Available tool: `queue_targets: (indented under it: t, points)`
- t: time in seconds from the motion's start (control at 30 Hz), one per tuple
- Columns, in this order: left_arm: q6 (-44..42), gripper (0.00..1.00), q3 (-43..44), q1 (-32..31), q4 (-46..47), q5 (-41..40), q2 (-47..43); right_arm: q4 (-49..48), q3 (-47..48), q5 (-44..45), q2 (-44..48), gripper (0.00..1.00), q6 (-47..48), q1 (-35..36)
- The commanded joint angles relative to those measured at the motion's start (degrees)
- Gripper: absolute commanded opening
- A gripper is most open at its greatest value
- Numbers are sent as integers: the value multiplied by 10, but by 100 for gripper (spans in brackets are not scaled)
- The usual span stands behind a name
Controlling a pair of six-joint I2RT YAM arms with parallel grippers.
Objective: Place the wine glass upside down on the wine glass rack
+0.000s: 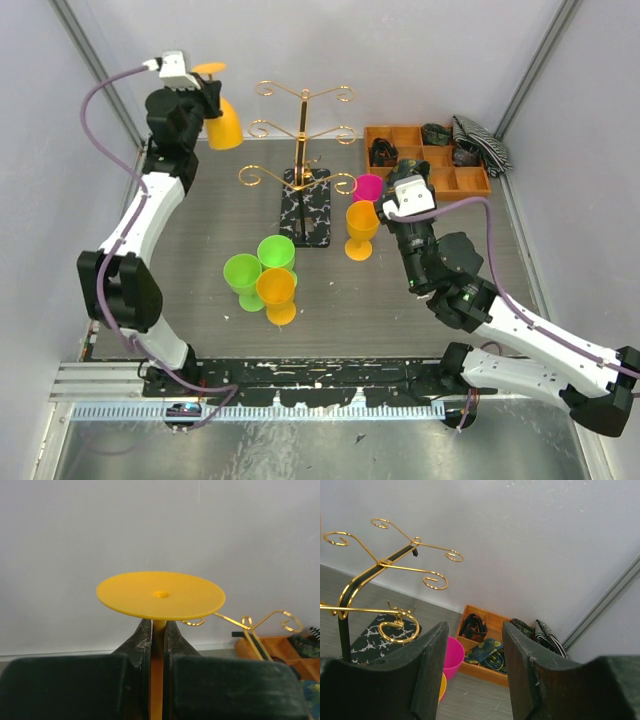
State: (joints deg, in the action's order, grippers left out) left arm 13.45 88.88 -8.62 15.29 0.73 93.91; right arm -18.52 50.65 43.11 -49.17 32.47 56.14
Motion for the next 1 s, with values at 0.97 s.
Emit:
queue_targets:
  t: [0.97]
  points:
    - [-14, 0, -52, 25, 599, 319, 295, 51, -66, 48, 63, 53, 13, 3]
